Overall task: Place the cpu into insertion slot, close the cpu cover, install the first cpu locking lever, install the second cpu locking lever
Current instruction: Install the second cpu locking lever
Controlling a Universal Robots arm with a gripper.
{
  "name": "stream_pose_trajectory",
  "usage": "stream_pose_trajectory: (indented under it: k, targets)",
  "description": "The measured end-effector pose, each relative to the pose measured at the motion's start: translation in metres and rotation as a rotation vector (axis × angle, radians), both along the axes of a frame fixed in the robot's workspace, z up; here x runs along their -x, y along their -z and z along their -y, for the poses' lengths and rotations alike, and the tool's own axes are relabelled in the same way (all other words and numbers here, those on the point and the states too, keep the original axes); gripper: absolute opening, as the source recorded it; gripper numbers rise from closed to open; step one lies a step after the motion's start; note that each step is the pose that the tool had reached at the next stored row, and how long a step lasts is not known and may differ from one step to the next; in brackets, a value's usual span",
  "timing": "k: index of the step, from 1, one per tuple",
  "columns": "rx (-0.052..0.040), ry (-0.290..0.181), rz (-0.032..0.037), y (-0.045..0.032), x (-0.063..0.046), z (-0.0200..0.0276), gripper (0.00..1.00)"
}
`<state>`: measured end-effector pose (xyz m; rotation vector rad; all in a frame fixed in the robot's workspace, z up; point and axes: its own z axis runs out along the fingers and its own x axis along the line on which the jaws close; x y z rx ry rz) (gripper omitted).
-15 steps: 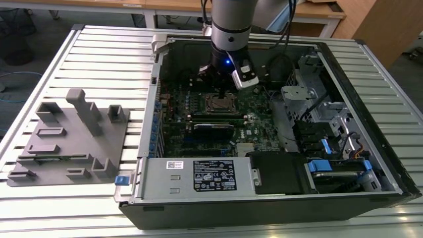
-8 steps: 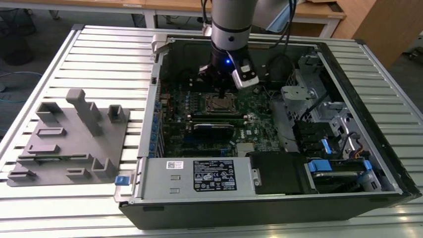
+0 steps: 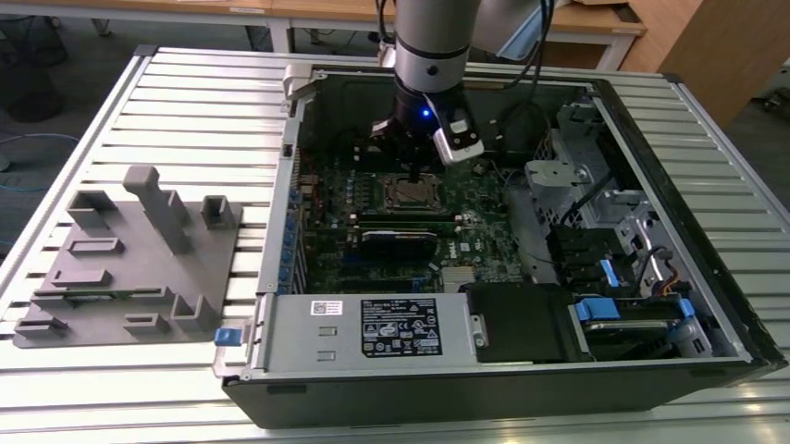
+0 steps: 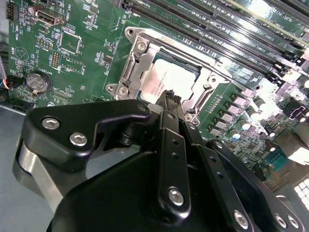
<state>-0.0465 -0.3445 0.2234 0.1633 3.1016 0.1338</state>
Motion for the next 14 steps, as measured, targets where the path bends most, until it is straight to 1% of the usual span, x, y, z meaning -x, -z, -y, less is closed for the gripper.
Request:
stream_pose_trajectory:
  k: [4,6,14]
  targets:
    - [-0.0001,0.000,0.0000,-0.0007,0.000,0.0000,0.11]
    - [0.0000,0.000,0.0000,-0.0100,0.000,0.0000,0.11]
    - [0.0002,0.000,-0.0002,-0.0117,0.000,0.0000,0.11]
